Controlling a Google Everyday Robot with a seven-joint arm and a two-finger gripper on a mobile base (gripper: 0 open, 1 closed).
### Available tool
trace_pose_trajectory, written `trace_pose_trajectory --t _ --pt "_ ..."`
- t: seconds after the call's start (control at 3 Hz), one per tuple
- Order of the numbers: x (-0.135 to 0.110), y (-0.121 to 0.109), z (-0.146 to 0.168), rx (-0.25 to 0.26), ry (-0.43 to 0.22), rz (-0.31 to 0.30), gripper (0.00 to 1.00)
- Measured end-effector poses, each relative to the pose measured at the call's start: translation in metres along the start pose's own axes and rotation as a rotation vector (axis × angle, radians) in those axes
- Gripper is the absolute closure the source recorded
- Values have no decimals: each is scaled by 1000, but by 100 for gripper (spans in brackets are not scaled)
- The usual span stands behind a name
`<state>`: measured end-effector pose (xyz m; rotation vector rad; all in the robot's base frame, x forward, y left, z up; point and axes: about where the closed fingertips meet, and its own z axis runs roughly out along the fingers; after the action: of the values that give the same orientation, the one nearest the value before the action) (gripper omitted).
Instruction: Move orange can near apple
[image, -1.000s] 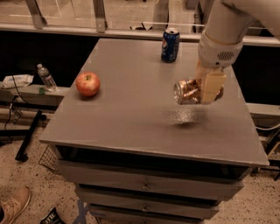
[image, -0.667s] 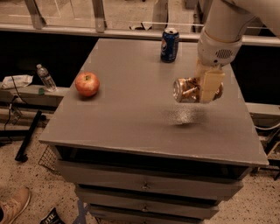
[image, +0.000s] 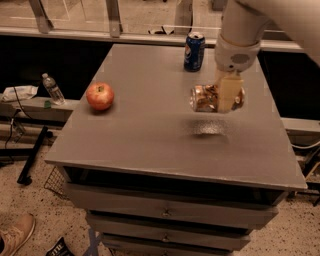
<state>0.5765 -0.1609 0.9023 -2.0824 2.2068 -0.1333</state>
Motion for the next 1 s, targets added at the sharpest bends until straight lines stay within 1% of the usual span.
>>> trace_pose_trajectory --t 0.33,0.67,1.0 --pt "-35 -32 2 33 76 84 100" --pt "-77 -51 1 83 99 136 100" --pt "-123 -55 0 123 97 109 100"
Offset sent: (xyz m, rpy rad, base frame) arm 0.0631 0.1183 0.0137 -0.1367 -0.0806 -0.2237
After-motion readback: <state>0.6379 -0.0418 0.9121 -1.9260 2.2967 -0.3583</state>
